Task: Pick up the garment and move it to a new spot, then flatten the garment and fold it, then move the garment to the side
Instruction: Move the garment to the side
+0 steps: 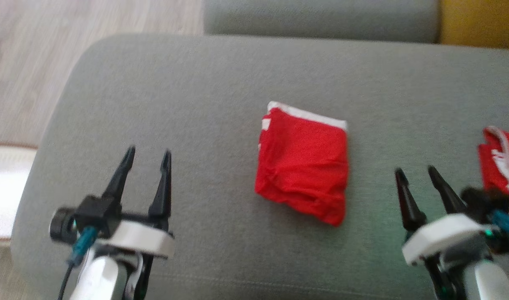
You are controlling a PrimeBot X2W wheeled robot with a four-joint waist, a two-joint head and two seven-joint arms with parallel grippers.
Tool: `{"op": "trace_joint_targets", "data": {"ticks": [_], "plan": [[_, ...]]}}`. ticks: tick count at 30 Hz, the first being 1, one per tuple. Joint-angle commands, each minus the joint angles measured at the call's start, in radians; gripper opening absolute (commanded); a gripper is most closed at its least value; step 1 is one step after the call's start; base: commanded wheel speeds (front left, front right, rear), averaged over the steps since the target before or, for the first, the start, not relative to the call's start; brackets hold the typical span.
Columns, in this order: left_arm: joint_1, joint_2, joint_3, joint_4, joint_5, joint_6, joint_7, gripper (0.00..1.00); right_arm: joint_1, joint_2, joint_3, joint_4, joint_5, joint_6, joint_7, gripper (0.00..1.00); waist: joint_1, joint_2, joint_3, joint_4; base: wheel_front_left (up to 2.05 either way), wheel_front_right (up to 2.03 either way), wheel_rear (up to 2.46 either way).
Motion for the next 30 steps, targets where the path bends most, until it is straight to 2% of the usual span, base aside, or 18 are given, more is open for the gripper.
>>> {"op": "trace_joint_targets", "data": {"ticks": [1, 6, 10, 15, 16, 18, 25, 30], "plan": [[-0.082, 0.005, 0.028, -0.033, 0.012, -0.007, -0.019, 1.00, -0.093, -0.022, 0.042, 0.008, 0.009, 0.004, 0.005, 1.00, 0.0000, 0.0000, 0.071, 0.066, 0.00, 0.00, 0.00], [-0.152, -0.019, 0.013, -0.006, 0.019, -0.024, -0.040, 1.00, -0.223, -0.022, 0.085, 0.189, 0.016, 0.004, 0.026, 1.00, 0.0000, 0.0000, 0.129, 0.132, 0.00, 0.00, 0.00], [-0.179, -0.039, 0.005, 0.017, 0.020, -0.034, -0.047, 1.00, -0.288, -0.016, 0.065, 0.347, -0.001, 0.004, 0.074, 1.00, 0.0000, 0.0000, 0.146, 0.169, 0.00, 0.00, 0.00], [-0.188, -0.053, 0.010, 0.022, 0.026, -0.042, -0.048, 1.00, -0.306, -0.006, 0.041, 0.445, -0.004, 0.004, 0.136, 1.00, 0.0000, 0.0000, 0.146, 0.191, 0.00, 0.00, 0.00], [-0.188, -0.055, 0.013, 0.021, 0.029, -0.043, -0.048, 1.00, -0.306, -0.004, 0.039, 0.454, 0.001, 0.004, 0.148, 0.95, 0.0000, 0.0000, 0.145, 0.191, 0.00, 0.00, 0.00], [-0.186, -0.058, 0.018, 0.019, 0.032, -0.044, -0.048, 1.00, -0.306, -0.003, 0.042, 0.461, 0.010, 0.004, 0.164, 0.02, 0.0000, 0.0000, 0.144, 0.190, 0.00, 0.00, 0.00], [-0.176, -0.059, 0.030, 0.016, 0.050, -0.049, -0.048, 1.00, -0.288, -0.001, 0.092, 0.410, 0.005, 0.004, 0.164, 0.00, 0.0000, 0.0000, 0.133, 0.145, 0.00, 0.00, 0.00], [-0.154, -0.049, 0.040, 0.012, 0.059, -0.051, -0.048, 1.00, -0.213, -0.004, 0.131, 0.312, -0.027, 0.004, 0.163, 0.00, 0.0000, 0.0000, 0.106, 0.045, 0.00, 0.00, 0.00]]}}
